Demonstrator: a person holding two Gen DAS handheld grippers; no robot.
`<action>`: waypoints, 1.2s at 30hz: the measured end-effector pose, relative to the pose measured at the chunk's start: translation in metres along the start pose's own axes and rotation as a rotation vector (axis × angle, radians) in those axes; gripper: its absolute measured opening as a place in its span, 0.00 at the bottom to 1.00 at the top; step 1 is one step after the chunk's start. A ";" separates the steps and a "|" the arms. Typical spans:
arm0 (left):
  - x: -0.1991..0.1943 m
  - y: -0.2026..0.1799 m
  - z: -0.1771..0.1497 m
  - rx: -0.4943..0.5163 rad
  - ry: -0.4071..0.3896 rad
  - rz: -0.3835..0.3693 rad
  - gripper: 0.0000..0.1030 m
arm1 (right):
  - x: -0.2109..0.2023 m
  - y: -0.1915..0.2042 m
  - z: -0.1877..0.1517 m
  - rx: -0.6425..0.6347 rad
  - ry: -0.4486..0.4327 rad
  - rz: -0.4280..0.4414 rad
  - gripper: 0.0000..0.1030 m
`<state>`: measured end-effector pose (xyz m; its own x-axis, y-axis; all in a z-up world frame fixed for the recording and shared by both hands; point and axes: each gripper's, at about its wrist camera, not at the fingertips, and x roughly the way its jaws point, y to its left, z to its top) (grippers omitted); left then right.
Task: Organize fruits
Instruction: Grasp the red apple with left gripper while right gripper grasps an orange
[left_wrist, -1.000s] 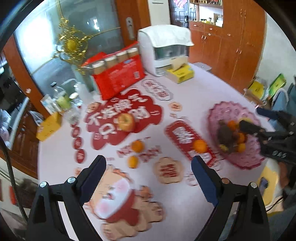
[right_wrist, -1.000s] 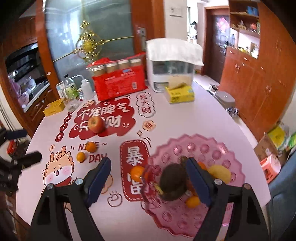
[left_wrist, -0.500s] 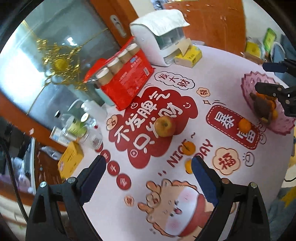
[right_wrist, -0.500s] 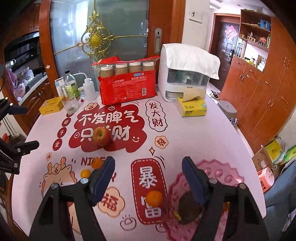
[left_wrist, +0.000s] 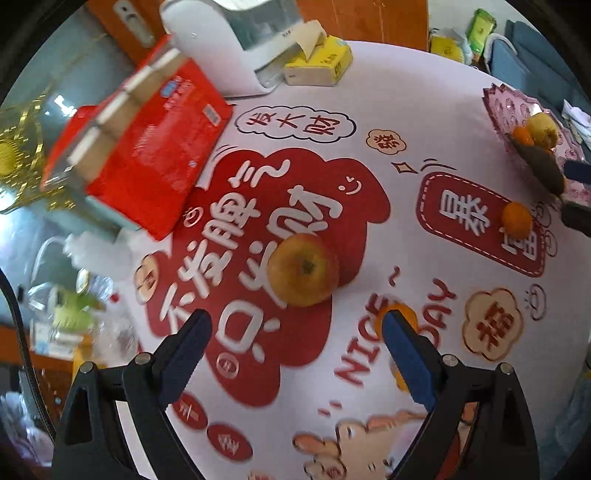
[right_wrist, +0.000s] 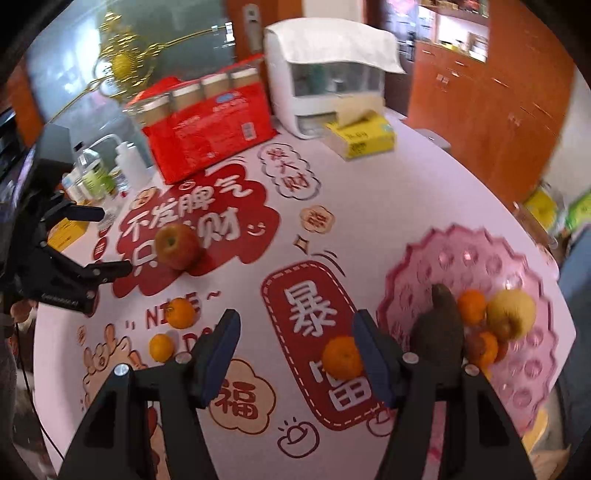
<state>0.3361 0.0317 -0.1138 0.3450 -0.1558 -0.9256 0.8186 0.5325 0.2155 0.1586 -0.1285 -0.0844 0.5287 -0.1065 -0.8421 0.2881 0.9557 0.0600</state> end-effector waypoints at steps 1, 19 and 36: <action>0.008 0.002 0.003 -0.004 -0.004 -0.005 0.88 | 0.002 -0.002 -0.003 0.017 -0.004 -0.007 0.62; 0.100 0.010 0.023 -0.125 -0.014 -0.127 0.64 | 0.045 -0.004 -0.067 0.284 -0.014 -0.219 0.62; 0.059 0.034 -0.035 -0.253 -0.057 -0.111 0.64 | 0.101 -0.019 -0.063 0.414 0.009 -0.385 0.48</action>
<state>0.3685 0.0697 -0.1721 0.2905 -0.2675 -0.9187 0.7146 0.6992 0.0224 0.1562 -0.1396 -0.2042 0.3174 -0.4223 -0.8491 0.7489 0.6609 -0.0488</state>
